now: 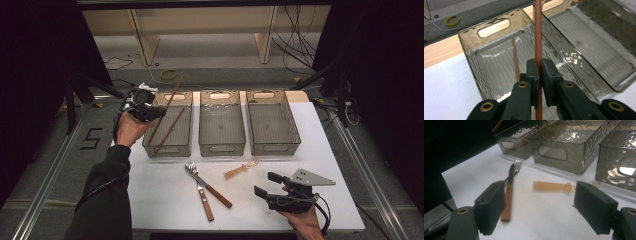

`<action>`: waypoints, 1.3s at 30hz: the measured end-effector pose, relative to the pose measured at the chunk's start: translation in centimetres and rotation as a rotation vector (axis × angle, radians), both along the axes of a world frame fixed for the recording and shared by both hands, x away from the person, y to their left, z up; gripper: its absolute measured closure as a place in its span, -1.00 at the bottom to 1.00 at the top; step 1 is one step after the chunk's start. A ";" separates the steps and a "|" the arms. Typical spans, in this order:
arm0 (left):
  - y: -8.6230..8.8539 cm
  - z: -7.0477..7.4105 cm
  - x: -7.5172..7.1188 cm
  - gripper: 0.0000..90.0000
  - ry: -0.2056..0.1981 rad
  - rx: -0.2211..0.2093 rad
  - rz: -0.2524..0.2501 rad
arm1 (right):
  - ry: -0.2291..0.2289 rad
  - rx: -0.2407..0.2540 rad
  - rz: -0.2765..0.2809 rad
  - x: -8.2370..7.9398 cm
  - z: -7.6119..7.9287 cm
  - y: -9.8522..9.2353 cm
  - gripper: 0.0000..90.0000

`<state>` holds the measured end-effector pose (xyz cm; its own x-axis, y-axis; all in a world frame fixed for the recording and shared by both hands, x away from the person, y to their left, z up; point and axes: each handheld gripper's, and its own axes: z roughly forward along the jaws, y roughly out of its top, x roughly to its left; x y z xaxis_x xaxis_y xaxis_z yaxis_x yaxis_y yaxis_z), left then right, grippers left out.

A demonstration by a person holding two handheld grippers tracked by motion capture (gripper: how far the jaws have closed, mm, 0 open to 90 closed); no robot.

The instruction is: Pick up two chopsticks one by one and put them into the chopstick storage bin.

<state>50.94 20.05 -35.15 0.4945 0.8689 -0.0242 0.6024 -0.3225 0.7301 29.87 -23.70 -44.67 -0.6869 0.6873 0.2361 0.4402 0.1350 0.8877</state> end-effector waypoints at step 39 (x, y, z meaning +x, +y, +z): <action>0.9 -5.2 2.3 0.68 0.053 -0.004 0.050 | 0.007 0.003 0.005 0.0 -0.1 0.1 -0.42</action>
<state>53.25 21.00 -40.33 0.4485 0.8923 -0.0522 0.6553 -0.2886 0.6981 29.89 -23.64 -44.74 -0.6888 0.6828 0.2434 0.4459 0.1343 0.8850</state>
